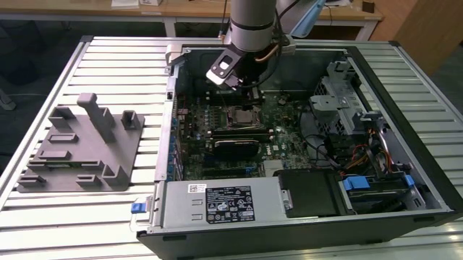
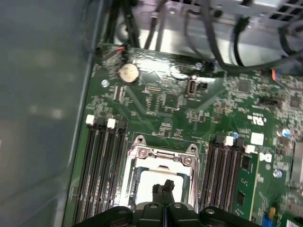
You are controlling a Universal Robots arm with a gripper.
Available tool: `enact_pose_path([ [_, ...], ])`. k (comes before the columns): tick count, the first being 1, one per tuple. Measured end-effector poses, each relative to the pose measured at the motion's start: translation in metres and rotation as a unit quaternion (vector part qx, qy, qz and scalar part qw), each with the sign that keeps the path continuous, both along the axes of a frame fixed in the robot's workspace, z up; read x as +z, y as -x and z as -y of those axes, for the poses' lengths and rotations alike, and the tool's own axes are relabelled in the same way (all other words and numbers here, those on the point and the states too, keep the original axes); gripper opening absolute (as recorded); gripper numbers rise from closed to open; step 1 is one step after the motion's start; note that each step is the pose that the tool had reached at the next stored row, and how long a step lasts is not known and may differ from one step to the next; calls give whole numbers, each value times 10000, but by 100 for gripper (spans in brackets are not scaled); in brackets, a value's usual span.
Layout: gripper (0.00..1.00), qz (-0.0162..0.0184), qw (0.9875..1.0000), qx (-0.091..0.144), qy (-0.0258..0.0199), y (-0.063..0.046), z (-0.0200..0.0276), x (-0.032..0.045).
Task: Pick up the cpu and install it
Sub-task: 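Close the cpu cover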
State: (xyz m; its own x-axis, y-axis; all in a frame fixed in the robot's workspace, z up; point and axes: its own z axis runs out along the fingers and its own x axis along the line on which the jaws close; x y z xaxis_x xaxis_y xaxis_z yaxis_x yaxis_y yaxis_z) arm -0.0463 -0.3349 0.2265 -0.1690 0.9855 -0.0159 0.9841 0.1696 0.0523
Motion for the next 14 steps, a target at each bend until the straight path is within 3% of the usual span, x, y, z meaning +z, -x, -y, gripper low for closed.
enact_pose_path([
  [6,11,0,9985,542,1,0,0,-7],
  [10,11,0,9959,909,1,0,0,-11],
  [14,11,0,9919,1266,0,0,0,-15],
])
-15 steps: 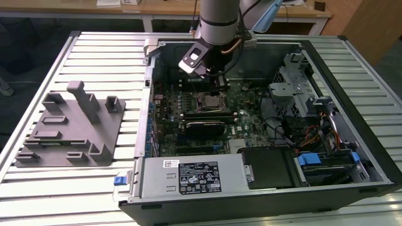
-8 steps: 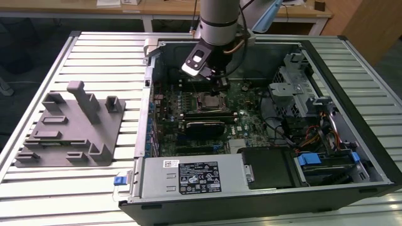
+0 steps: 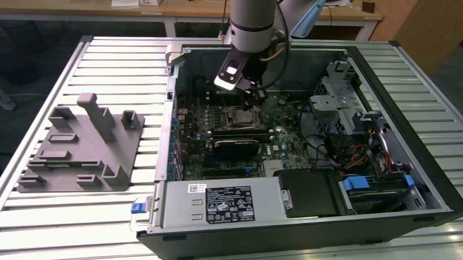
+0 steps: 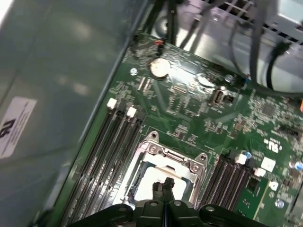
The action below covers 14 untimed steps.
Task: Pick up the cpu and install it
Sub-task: 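Close the cpu cover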
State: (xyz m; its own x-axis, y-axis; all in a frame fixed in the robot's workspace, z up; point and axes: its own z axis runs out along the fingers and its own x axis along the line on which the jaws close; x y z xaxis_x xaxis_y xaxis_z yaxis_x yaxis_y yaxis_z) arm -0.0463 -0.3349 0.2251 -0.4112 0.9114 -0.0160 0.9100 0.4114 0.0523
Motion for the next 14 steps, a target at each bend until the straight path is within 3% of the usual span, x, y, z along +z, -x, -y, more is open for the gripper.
enact_pose_path([
  [5,11,0,9990,458,0,0,0,-5],
  [6,11,0,9976,691,0,0,0,-7],
  [10,11,0,9942,1072,0,0,0,-10],
  [14,11,0,9897,1428,0,0,0,-13],
])
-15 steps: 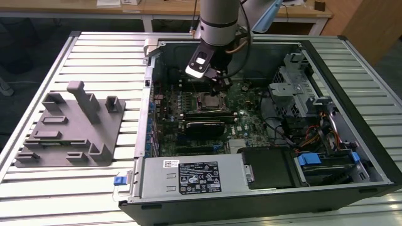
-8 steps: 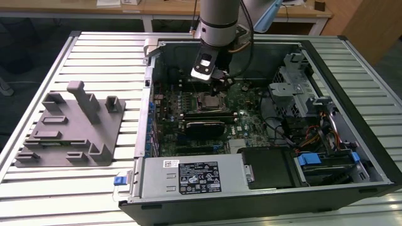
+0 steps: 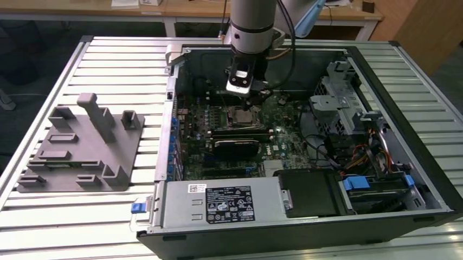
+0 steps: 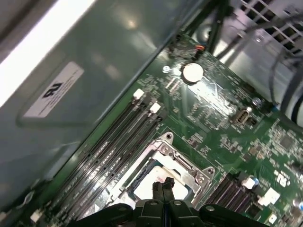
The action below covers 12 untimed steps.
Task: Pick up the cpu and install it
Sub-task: 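Close the cpu cover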
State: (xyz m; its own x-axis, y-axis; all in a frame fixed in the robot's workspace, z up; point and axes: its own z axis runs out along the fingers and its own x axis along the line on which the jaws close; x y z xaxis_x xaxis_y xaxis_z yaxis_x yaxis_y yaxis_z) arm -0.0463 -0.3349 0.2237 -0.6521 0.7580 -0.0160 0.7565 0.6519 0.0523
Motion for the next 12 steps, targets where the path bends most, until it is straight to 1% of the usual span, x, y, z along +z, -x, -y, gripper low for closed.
enact_pose_path([
  [3,11,0,9996,278,0,0,0,-3],
  [6,11,0,9985,547,0,0,0,-4],
  [9,11,0,9966,824,0,0,0,-8],
  [12,11,0,9940,1093,3,0,0,-11],
])
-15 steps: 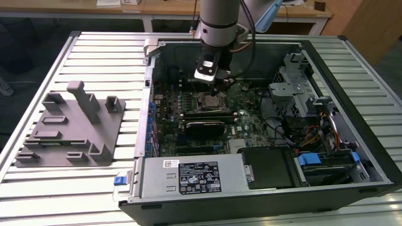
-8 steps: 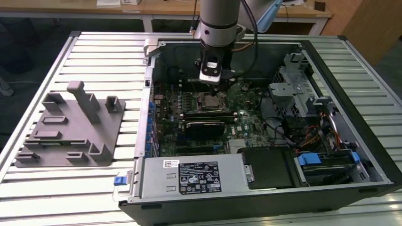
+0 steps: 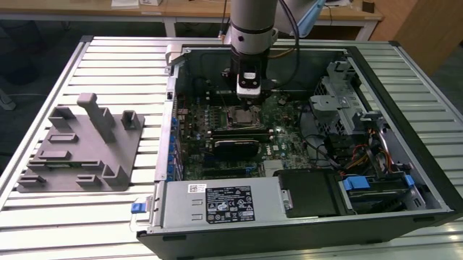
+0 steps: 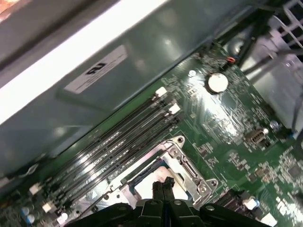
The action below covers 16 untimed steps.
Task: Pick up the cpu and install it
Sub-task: 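Close the cpu cover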
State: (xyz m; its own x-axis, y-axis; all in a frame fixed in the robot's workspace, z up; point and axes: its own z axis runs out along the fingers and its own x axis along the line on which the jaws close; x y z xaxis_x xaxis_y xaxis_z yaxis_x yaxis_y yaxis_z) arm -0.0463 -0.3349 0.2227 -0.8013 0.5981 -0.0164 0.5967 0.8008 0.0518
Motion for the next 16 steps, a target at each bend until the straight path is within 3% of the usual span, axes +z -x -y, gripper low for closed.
enact_pose_path([
  [4,11,0,9993,365,3,0,0,-4],
  [8,11,0,9974,723,5,0,0,-9],
  [11,11,0,9951,993,6,0,0,-13],
  [16,11,0,9895,1447,6,0,0,-23],
])
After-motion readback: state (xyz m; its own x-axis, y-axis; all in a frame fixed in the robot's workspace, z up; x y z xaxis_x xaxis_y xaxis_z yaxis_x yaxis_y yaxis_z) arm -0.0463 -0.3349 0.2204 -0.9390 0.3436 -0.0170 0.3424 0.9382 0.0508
